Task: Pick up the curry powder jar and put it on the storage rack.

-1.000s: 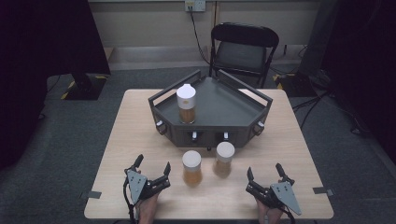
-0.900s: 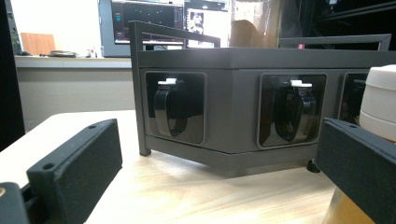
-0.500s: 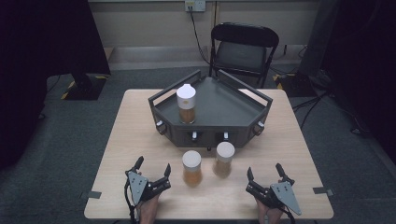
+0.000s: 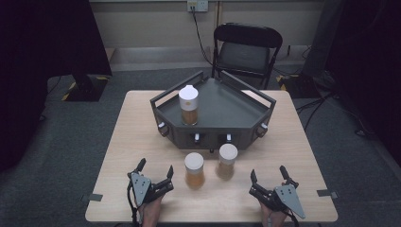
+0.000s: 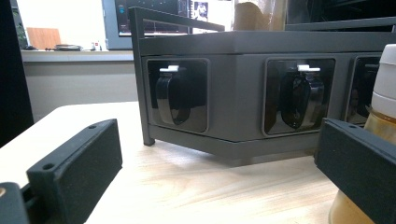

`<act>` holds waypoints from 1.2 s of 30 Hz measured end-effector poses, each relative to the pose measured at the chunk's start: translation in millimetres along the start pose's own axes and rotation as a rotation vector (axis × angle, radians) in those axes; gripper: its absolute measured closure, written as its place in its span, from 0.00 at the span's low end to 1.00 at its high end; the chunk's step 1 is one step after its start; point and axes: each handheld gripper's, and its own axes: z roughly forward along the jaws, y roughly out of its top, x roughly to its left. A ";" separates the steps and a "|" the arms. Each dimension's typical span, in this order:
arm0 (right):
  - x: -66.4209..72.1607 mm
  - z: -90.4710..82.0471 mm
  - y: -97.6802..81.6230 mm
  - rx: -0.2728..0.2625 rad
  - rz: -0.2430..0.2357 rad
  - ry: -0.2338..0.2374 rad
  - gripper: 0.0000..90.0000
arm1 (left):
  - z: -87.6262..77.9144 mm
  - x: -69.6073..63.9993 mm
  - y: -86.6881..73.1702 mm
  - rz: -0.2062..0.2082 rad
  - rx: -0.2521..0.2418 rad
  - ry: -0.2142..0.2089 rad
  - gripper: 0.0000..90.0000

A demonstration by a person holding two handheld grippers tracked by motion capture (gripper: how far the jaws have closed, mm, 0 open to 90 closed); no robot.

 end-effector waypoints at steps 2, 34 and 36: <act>-0.3 0.3 1.6 0.006 0.002 0.000 0.01 | 0.0 0.0 0.0 0.000 0.000 0.000 0.00; 28.9 -15.6 40.5 -0.044 -0.007 0.186 0.00 | -0.1 -1.0 -0.2 -0.001 -0.001 0.007 0.00; 31.9 -15.7 42.3 -0.045 -0.005 0.200 0.00 | 0.0 -1.1 -0.2 -0.001 -0.001 0.007 0.00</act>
